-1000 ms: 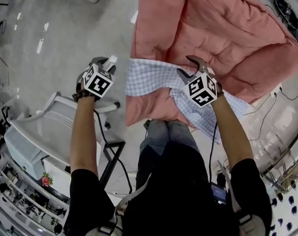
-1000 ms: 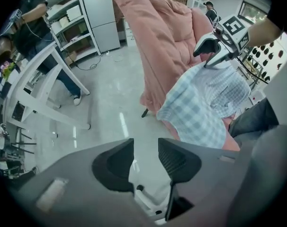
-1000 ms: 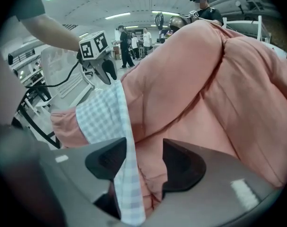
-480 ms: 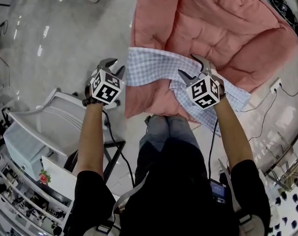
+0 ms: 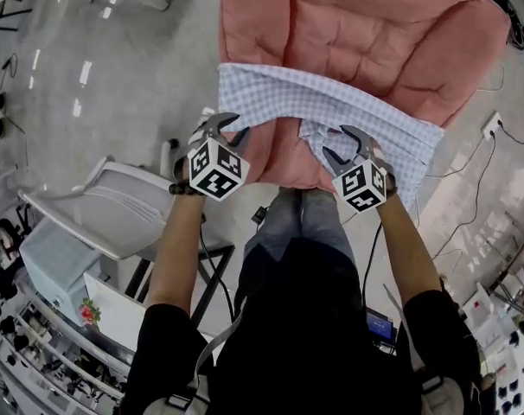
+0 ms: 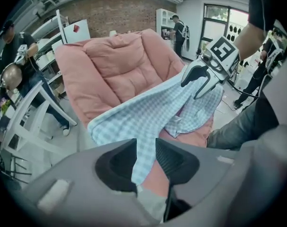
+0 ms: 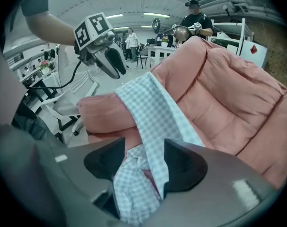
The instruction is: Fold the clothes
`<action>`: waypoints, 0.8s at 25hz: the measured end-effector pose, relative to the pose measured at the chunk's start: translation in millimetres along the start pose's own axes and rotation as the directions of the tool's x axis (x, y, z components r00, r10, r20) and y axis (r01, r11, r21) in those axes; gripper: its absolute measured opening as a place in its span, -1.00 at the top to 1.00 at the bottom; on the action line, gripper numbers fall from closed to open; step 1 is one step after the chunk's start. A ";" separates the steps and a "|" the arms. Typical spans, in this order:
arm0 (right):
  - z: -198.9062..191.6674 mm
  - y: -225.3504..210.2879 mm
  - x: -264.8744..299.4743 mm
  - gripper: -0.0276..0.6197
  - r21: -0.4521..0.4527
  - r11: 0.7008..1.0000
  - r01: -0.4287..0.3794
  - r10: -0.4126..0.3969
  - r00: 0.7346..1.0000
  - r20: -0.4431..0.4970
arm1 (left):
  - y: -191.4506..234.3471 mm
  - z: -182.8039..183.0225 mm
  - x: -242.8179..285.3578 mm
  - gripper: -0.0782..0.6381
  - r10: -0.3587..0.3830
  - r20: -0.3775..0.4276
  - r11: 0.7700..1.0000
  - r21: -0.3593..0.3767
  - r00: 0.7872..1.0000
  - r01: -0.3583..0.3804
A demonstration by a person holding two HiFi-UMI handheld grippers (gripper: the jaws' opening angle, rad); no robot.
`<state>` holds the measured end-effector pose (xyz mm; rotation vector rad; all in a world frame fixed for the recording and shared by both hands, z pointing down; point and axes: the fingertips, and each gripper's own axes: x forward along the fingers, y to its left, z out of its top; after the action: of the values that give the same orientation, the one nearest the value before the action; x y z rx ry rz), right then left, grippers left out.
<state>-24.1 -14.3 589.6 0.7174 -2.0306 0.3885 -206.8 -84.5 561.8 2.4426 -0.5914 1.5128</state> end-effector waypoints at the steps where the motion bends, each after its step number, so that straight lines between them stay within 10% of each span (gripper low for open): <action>1: -6.0 5.3 -1.0 0.13 0.014 1.000 -0.001 0.001 1.000 -0.003 | -10.7 4.0 2.7 0.41 -0.016 0.005 1.000 0.016 1.000 0.015; 11: -79.2 33.6 -5.6 0.24 0.134 0.991 0.000 0.005 0.999 -0.036 | -112.4 17.5 83.3 0.42 -0.173 0.001 0.983 0.061 0.985 0.172; 20: -131.5 24.0 -21.1 0.28 0.206 0.978 0.021 -0.017 1.000 -0.018 | -146.9 7.7 167.8 0.42 -0.145 -0.051 0.989 0.012 0.988 0.145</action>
<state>56.9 80.9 641.5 0.8561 -1.9850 0.5982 -70.1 6.7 712.8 2.3938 -0.3851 1.5197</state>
